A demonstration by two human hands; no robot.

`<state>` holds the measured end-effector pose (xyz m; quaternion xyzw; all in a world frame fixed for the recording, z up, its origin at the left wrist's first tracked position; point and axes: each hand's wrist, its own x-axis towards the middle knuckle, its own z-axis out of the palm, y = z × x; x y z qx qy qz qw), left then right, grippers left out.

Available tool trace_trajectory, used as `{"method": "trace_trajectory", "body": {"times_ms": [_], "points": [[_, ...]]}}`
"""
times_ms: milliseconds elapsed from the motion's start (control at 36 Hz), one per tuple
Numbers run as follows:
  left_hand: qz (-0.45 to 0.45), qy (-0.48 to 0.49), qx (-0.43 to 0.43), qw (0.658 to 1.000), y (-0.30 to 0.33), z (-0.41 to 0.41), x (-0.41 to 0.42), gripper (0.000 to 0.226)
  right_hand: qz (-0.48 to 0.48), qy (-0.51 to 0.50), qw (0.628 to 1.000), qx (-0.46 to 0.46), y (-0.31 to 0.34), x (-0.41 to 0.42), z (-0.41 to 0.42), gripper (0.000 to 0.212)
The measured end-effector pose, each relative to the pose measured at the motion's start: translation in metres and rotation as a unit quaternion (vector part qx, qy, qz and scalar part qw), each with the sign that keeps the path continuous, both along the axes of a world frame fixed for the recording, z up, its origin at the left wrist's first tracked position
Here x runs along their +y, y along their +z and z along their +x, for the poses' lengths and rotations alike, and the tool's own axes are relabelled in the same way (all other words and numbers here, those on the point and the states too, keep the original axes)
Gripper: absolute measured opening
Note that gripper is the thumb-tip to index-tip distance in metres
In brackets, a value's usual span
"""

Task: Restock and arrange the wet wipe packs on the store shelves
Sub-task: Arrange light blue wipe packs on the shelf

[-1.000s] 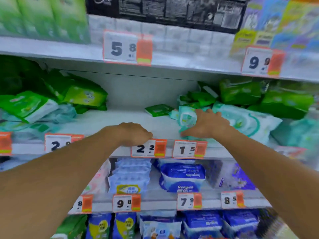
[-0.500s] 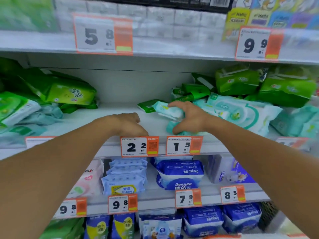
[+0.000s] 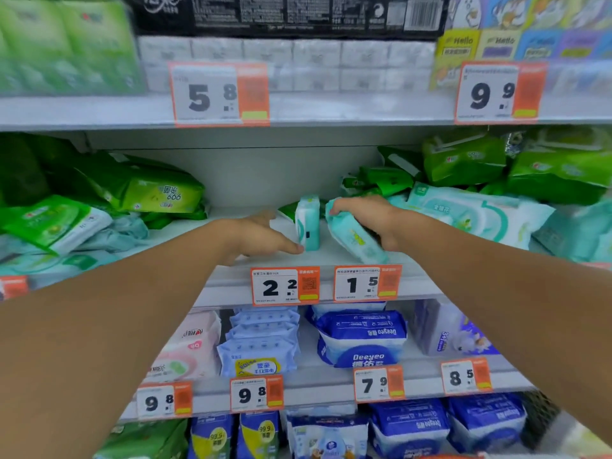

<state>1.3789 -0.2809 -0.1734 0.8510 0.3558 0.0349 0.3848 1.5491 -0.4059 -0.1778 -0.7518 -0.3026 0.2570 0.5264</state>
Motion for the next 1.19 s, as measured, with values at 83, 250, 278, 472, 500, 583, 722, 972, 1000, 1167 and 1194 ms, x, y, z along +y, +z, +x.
{"method": "trace_trajectory", "body": {"times_ms": [83, 250, 278, 472, 500, 583, 722, 972, 1000, 1167, 1194], "points": [[-0.005, -0.032, -0.108, 0.994, 0.000, -0.001, -0.010, 0.108, 0.119, 0.052, 0.967, 0.218, 0.013, -0.009, 0.005, 0.040], [-0.036, -0.172, -0.281, 0.943, 0.011, -0.004, -0.030, 0.113, 0.014, 0.277, 0.908, 0.314, 0.028, -0.013, -0.034, 0.050], [-0.051, -0.180, -0.282, 0.941, 0.011, -0.008, -0.029, 0.107, -0.010, 0.283, 0.912, 0.298, 0.027, -0.009, -0.043, 0.043], [-0.177, -0.041, -0.390, 0.903, -0.003, -0.046, -0.004, 0.069, -0.081, 0.125, 0.968, 0.200, 0.028, 0.024, -0.060, 0.033], [-0.178, -0.011, -0.402, 0.898, -0.006, -0.051, -0.002, 0.062, -0.066, 0.066, 0.987, 0.127, 0.030, 0.027, -0.063, 0.028], [-0.212, 0.080, -0.433, 0.873, -0.013, -0.064, 0.009, 0.049, -0.053, -0.091, 0.983, -0.153, 0.027, 0.048, -0.051, 0.032], [-0.263, 0.184, -0.451, 0.833, -0.023, -0.085, 0.028, 0.057, -0.143, -0.052, 0.955, -0.253, -0.002, 0.080, -0.054, 0.094], [-0.298, 0.168, -0.466, 0.816, -0.026, -0.121, 0.025, 0.046, 0.089, 0.034, 0.994, -0.045, -0.002, 0.037, -0.049, 0.080], [-0.303, 0.160, -0.464, 0.817, -0.026, -0.124, 0.020, 0.045, 0.116, 0.057, 0.992, -0.002, 0.001, 0.022, -0.057, 0.076], [-0.361, 0.157, -0.456, 0.798, -0.023, -0.129, -0.034, 0.030, 0.171, 0.113, 0.971, 0.125, 0.000, -0.071, -0.083, 0.064], [-0.360, 0.151, -0.450, 0.803, -0.023, -0.128, -0.046, 0.029, 0.173, 0.109, 0.970, 0.132, -0.001, -0.087, -0.084, 0.060]]}}
